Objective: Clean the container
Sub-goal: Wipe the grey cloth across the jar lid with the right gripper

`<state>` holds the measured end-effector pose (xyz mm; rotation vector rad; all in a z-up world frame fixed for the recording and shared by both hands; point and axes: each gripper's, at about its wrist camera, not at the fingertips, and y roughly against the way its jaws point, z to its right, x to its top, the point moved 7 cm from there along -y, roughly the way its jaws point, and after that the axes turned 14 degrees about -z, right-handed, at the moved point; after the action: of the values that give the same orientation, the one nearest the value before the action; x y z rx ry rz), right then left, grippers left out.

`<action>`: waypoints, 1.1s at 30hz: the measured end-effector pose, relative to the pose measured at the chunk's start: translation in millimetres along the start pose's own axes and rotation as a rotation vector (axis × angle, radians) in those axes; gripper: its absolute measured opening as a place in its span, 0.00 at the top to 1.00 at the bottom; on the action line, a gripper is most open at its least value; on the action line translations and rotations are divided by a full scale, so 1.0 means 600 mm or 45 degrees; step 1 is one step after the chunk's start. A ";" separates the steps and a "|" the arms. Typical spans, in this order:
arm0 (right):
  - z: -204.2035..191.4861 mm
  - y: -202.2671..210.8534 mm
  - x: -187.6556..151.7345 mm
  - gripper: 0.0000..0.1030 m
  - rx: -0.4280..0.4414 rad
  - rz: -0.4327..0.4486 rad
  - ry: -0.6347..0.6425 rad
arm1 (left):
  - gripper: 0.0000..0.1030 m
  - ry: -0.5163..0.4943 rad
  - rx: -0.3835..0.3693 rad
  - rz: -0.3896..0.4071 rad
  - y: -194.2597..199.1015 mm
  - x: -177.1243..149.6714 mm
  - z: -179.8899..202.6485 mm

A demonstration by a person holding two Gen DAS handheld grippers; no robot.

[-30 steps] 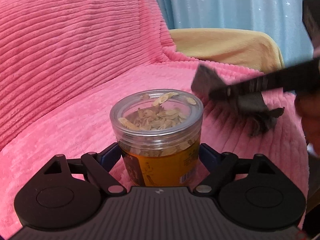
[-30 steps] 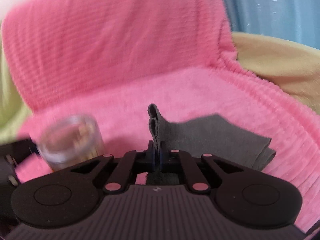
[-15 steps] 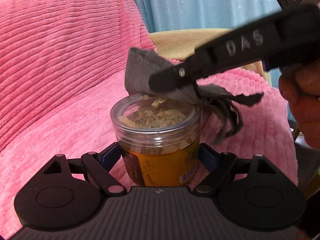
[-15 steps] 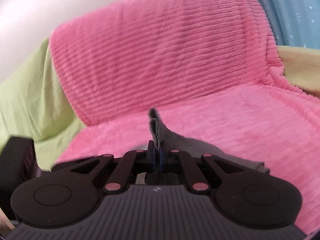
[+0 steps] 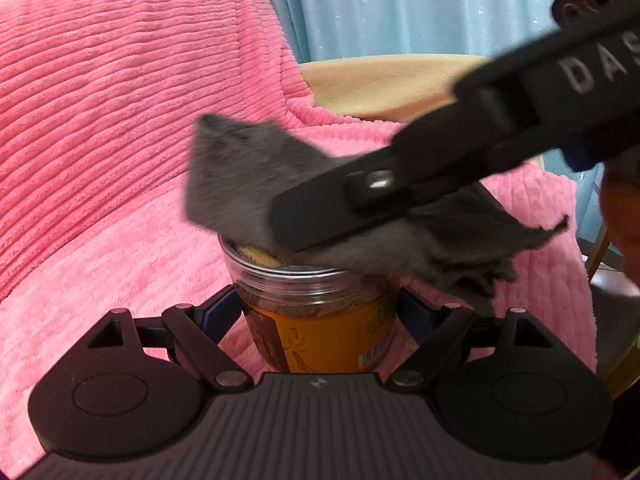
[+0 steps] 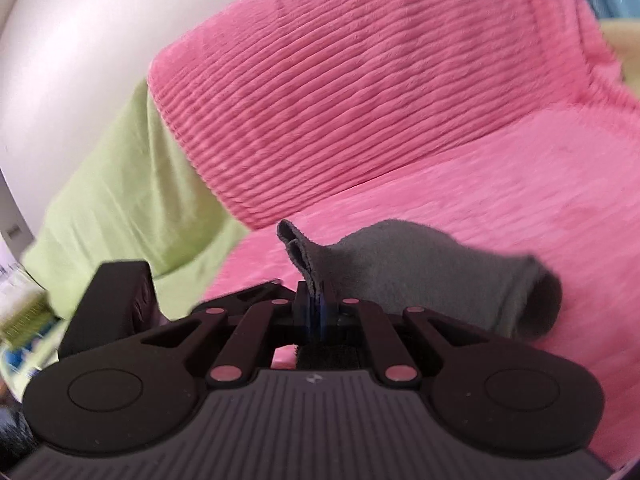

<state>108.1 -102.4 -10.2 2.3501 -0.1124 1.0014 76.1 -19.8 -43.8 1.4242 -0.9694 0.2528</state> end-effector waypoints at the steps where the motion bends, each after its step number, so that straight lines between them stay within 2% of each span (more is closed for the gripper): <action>1: 0.001 -0.007 0.003 0.97 0.014 0.003 -0.010 | 0.18 0.000 0.004 -0.001 -0.001 0.001 0.001; 6: 0.015 -0.024 0.022 0.99 -0.011 0.047 -0.056 | 0.18 0.002 0.006 0.002 -0.001 0.001 0.002; 11: 0.030 -0.027 0.043 0.99 -0.166 0.121 -0.069 | 0.18 0.000 0.007 0.006 0.001 -0.001 0.004; 14: 0.048 -0.009 0.040 0.99 -0.214 0.162 -0.101 | 0.18 -0.003 0.006 0.008 0.001 -0.002 0.004; 20: 0.053 0.025 0.020 0.99 -0.189 0.163 -0.141 | 0.18 -0.003 0.014 0.002 0.007 -0.007 0.030; 24: 0.038 0.043 0.000 0.99 -0.115 0.134 -0.164 | 0.18 0.003 0.019 -0.004 0.015 -0.013 0.058; 29: 0.016 0.022 0.000 0.98 -0.014 0.091 -0.153 | 0.18 0.010 0.026 -0.011 0.024 -0.020 0.092; 33: 0.008 0.000 0.014 0.98 0.015 0.080 -0.145 | 0.18 0.013 0.027 -0.009 0.031 -0.025 0.100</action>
<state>116.9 -103.9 -7.0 2.4278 -0.2259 0.8993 29.6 -64.3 -49.5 1.4445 -0.9556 0.2655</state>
